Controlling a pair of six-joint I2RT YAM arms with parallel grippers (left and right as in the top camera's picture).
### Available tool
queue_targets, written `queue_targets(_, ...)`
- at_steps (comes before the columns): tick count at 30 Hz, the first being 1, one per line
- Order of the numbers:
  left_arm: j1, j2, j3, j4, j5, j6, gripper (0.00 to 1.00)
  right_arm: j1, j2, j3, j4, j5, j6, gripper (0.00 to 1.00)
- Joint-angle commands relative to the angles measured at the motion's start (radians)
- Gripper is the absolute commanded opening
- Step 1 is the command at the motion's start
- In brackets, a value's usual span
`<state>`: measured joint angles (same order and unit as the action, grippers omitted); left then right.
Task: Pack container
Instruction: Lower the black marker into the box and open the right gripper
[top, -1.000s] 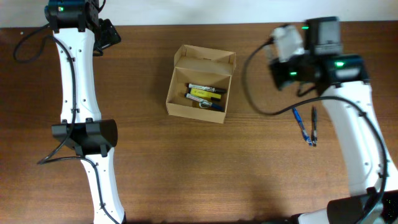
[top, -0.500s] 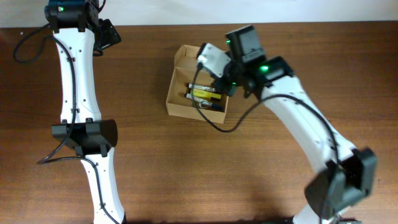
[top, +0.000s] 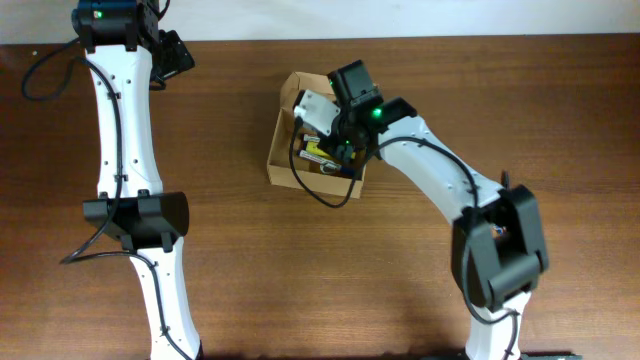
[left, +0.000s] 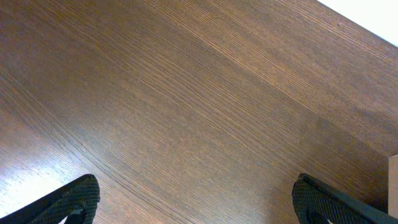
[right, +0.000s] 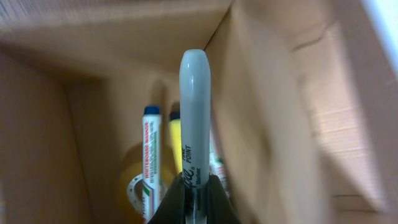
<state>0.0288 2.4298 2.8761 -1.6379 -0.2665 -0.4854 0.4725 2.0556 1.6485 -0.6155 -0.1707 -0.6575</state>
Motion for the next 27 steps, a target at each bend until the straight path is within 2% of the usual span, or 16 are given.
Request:
queue_targets(1,0.006,0.009,0.006,-0.002,-0.011,0.009,1.00,0.015,0.064,0.008,-0.023,-0.006,0.030,0.04)
queue_targets(10,0.006,0.009,0.006,-0.002,-0.011,0.009,1.00,0.032,0.094,0.008,-0.066,-0.010,0.031,0.04)
queue_targets(13,0.006,0.009,0.006,-0.002,-0.011,0.009,1.00,0.032,0.093,0.009,-0.076,-0.011,0.049,0.33)
queue_targets(16,0.006,0.009,0.006,-0.002,-0.011,0.009,1.00,0.038,0.088,0.032,-0.119,-0.021,0.049,0.52)
queue_targets(18,0.006,0.009,0.006,-0.002,-0.011,0.009,1.00,0.045,0.077,0.072,-0.164,-0.017,0.049,0.71)
queue_targets(19,0.006,0.009,0.006,-0.002,-0.011,0.009,1.00,0.049,0.070,0.100,-0.188,-0.014,0.060,0.75)
queue_targets(23,0.006,0.009,0.006,-0.002,-0.011,0.009,1.00,0.051,0.035,0.269,-0.312,0.006,0.123,0.66)
queue_targets(27,0.006,0.009,0.006,-0.002,-0.011,0.009,1.00,0.049,0.003,0.446,-0.420,0.080,0.188,0.64)
